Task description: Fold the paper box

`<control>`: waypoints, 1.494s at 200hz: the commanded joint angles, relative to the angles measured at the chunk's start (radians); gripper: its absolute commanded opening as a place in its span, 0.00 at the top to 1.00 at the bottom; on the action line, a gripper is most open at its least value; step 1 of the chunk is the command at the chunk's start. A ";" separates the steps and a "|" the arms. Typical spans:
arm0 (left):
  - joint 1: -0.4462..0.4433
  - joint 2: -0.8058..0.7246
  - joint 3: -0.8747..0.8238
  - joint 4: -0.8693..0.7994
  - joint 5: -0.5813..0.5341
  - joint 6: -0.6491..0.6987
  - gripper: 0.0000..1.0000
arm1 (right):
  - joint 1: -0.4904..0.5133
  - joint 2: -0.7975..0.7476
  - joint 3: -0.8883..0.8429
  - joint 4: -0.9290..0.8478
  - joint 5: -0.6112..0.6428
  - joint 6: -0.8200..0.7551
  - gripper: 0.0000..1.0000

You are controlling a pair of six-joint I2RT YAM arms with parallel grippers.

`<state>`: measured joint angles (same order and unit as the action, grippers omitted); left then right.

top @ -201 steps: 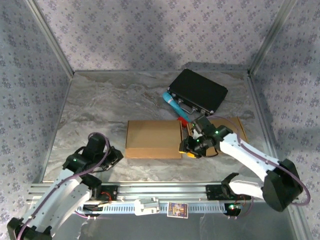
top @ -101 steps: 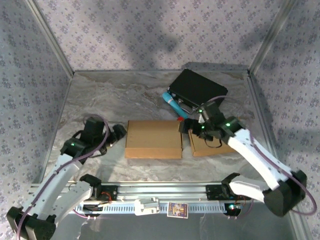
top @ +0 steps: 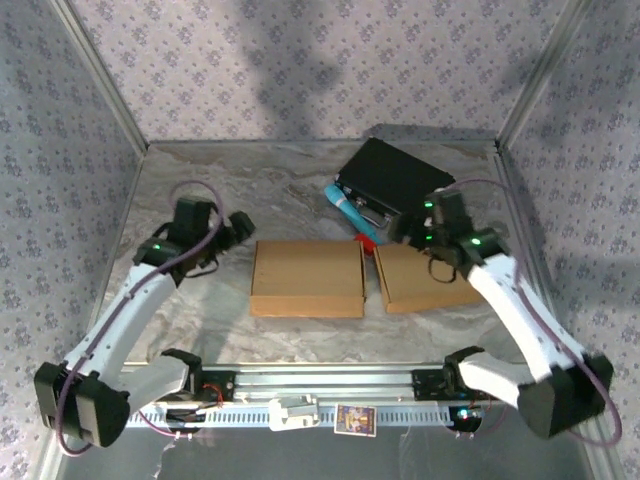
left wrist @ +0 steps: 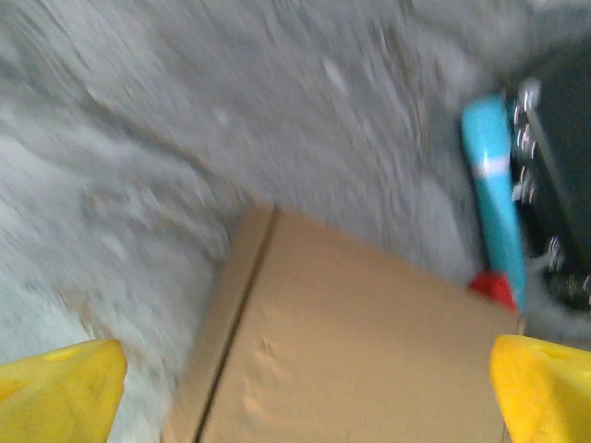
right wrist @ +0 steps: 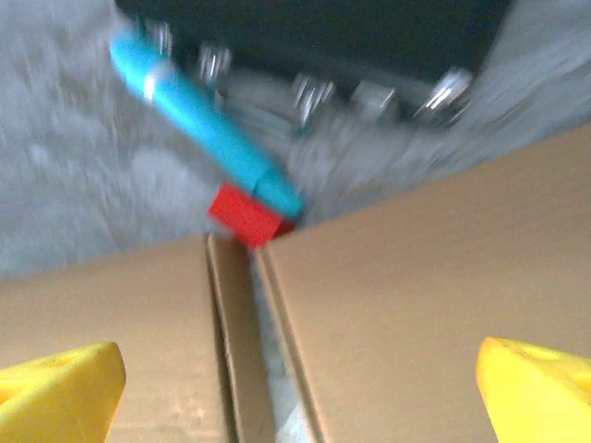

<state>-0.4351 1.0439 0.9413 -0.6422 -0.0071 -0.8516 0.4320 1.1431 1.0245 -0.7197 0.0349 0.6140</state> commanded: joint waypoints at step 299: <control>-0.446 -0.096 -0.715 0.778 -0.483 -0.933 0.48 | 0.272 0.740 0.427 -0.055 -0.327 0.042 0.57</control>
<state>-0.8852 0.9443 0.2966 -0.0113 -0.4095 -1.8194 0.6991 1.8729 1.4223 -0.7349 -0.2584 0.6830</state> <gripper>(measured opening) 0.530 0.426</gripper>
